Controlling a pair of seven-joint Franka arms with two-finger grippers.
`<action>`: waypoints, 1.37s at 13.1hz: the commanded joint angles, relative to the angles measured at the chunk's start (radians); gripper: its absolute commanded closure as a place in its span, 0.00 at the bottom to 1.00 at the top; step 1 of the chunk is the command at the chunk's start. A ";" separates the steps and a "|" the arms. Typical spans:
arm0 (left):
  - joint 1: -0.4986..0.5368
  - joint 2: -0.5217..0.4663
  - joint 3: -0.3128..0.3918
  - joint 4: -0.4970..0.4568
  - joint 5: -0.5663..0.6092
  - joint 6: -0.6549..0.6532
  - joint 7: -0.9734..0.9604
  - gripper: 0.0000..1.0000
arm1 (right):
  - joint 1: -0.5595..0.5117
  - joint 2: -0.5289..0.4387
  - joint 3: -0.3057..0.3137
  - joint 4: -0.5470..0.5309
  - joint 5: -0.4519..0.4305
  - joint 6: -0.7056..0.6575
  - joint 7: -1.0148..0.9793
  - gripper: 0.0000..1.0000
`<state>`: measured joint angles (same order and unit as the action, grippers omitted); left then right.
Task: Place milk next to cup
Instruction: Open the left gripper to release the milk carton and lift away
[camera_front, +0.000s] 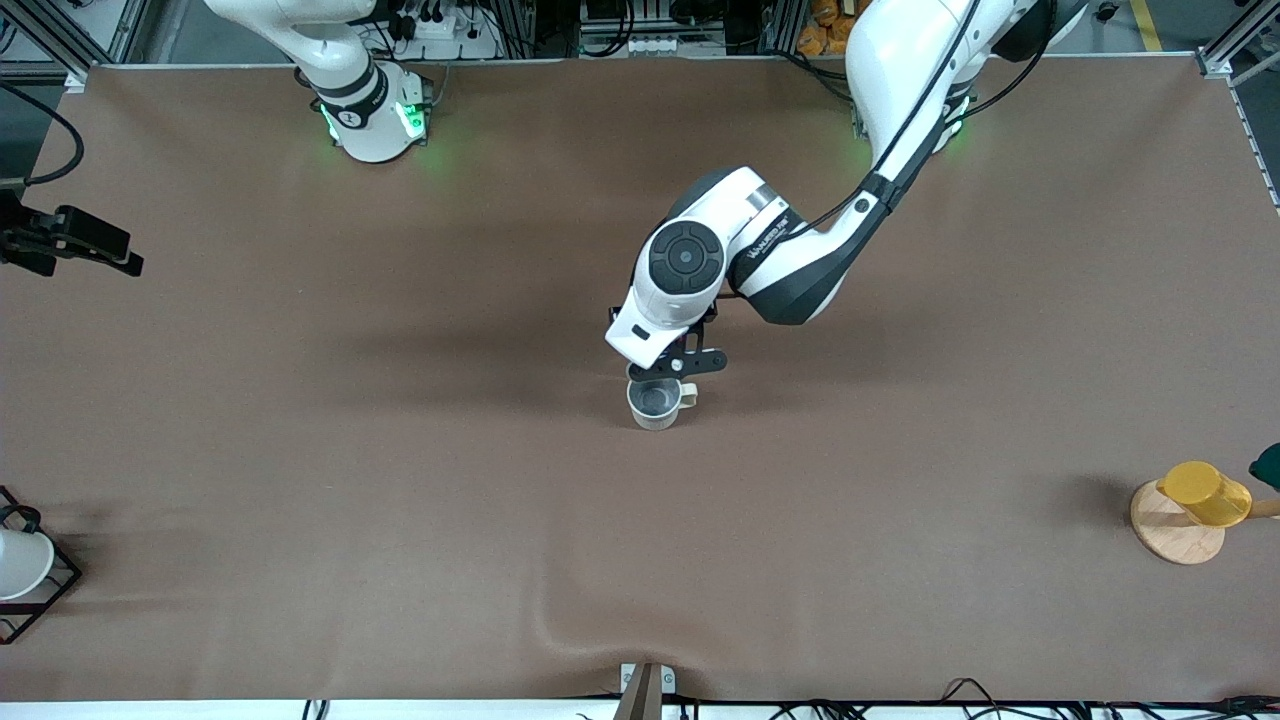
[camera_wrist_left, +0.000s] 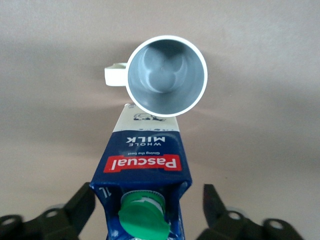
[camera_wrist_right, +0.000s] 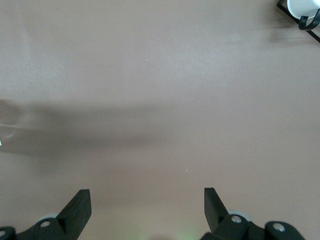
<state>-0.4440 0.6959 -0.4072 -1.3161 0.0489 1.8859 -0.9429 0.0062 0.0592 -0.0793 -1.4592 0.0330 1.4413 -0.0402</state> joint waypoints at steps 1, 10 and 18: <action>0.010 -0.059 0.005 0.005 0.002 -0.016 0.004 0.00 | -0.008 -0.015 -0.001 -0.013 0.004 0.007 0.006 0.00; 0.259 -0.337 0.022 -0.012 0.017 -0.292 0.016 0.00 | -0.015 -0.012 0.001 -0.015 0.004 0.008 0.005 0.00; 0.531 -0.559 0.016 -0.097 0.052 -0.431 0.355 0.00 | -0.014 -0.010 0.001 -0.015 0.004 0.027 0.005 0.00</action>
<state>0.0207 0.2301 -0.3828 -1.3401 0.0866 1.4796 -0.6833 -0.0039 0.0595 -0.0822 -1.4622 0.0331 1.4534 -0.0402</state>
